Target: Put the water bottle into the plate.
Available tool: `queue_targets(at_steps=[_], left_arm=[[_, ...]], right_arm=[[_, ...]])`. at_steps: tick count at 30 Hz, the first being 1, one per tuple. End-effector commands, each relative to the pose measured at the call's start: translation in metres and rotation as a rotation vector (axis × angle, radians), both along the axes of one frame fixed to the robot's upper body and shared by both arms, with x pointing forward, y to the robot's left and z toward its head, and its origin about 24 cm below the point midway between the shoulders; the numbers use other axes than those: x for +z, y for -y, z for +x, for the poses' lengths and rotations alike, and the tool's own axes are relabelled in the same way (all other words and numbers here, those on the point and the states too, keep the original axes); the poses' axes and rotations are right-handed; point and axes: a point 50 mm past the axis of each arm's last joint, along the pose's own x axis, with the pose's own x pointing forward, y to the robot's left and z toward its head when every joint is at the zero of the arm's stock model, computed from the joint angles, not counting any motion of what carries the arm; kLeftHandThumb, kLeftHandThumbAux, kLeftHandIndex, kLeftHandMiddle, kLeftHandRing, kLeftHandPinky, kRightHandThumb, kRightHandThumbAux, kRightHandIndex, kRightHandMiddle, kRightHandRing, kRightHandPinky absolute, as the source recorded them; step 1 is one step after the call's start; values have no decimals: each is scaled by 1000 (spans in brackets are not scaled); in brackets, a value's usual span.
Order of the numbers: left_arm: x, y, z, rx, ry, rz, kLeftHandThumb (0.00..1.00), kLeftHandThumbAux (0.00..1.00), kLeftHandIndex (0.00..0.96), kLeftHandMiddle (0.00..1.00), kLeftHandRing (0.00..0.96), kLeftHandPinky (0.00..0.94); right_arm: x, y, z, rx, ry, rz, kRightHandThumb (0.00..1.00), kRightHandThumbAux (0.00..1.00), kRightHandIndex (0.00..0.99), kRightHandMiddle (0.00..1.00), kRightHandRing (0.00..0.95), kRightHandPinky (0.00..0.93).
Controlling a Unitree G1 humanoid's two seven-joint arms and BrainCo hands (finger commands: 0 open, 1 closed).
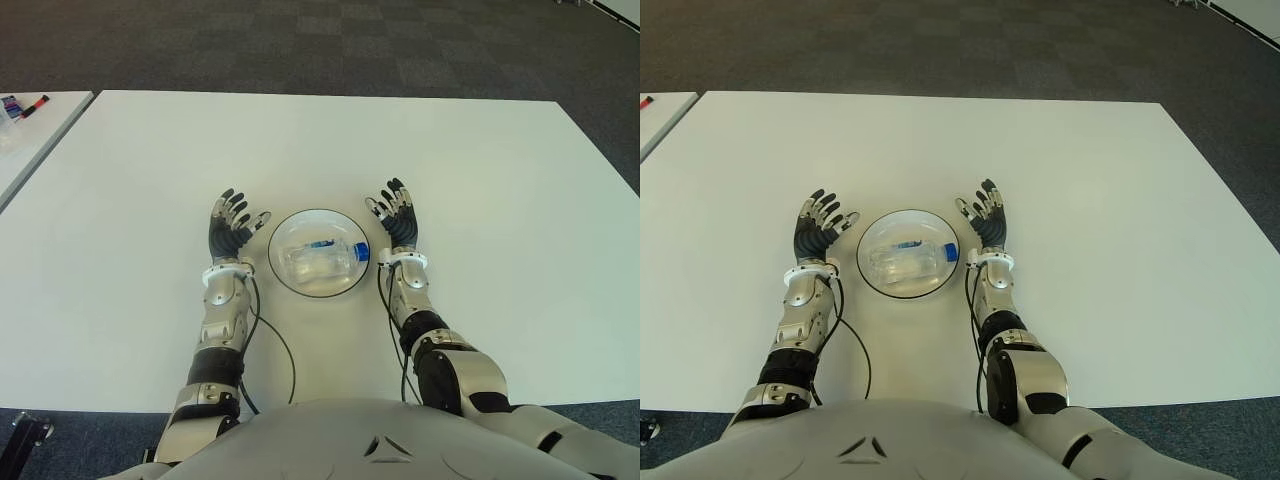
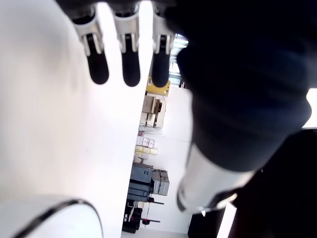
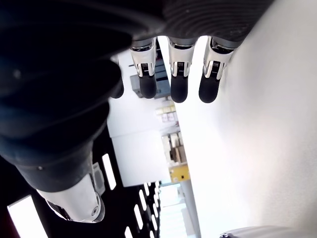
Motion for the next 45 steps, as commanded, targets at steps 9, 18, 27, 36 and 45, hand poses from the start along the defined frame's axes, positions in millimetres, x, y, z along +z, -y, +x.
queue_targets(at_steps=[9,18,27,36,45], left_arm=[[0,10,-1,2,-5,-27,0,974,159,196,189,208],[0,10,0,1,-6,-29,0,975,163,197,188,208],[0,12,-1,-3,-4,-26,0,959,147,179,173,194],[3,15,-12,3,7,-32,0,955,136,180,175,207],[6,16,-30,23,2,-14,0,950,141,187,179,199]], right_arm=[[-16,-2,-9,6,-108,5,20,829,86,99,92,138],[-19,-1,-12,2,-110,8,25,824,88,98,94,143],[-31,7,-25,0,-150,-8,43,816,76,91,93,142],[-31,10,-26,13,-135,-56,59,796,69,88,89,134],[-33,10,-39,38,-86,-107,32,775,39,58,61,100]])
